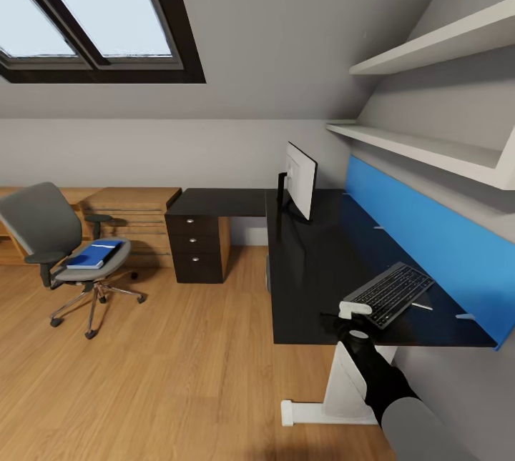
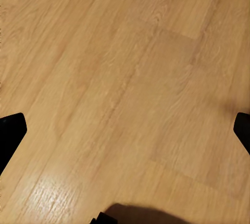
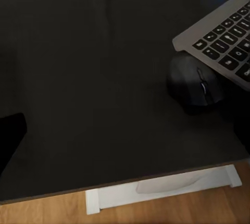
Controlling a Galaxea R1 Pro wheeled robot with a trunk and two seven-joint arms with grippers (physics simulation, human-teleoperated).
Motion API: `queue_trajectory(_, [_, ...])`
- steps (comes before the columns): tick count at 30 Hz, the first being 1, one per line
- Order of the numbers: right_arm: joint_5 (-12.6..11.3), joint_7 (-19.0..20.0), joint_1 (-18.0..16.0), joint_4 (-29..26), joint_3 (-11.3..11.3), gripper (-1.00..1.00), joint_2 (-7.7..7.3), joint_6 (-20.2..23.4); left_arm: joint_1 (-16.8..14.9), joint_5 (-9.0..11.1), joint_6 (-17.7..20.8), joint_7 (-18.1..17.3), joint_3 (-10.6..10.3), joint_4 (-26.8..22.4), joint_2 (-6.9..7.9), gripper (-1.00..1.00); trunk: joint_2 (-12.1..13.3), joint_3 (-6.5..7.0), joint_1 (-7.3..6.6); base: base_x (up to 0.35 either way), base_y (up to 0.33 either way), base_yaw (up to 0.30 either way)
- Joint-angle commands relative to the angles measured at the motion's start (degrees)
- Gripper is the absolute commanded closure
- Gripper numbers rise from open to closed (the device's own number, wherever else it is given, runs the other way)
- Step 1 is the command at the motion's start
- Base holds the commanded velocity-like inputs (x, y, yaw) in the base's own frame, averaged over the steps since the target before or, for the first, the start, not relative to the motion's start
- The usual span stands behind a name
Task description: In the bedroom, organize the workspace by keeping the computer under the desk, ensuring the monitor is on the desk, placing the keyboard on the desk next to the monitor, placing the mouse on the desk next to the keyboard, moving the folder from the swivel chair onto the desk next to the mouse, stacking the notebook on top of the folder with the pen on top of the notebook, and positioning the swivel chair next to the desk.
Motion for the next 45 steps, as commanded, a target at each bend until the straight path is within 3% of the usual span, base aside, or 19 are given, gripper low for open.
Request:
queue_trajectory(1, [-0.58, -0.52, -0.02, -0.1, 0.29, -1.0, -0.04, 0.22, -0.06, 0.52, -0.3, 0.41, -0.48, -0.04, 0.09, -1.0, -0.05, -0.08, 0.01, 0.0, 0.0, 0.0])
queue_trajectory(10, [-0.58, -0.54, -0.03, -0.17, 0.29, -1.0, -0.02, 0.22, -0.06, 0.52, -0.29, 0.47, -0.41, -0.06, 0.1, -1.0, -0.05, -0.08, 0.01, 0.0, 0.0, 0.0])
queue_trajectory(45, [-0.42, -0.95, -0.02, -0.17, 0.25, -1.0, 0.1, 0.22, -0.06, 0.6, -0.28, 0.71, -0.22, -0.06, 0.1, -1.0, -14.09, -6.36, 7.69, 0.0, 0.0, 0.0])
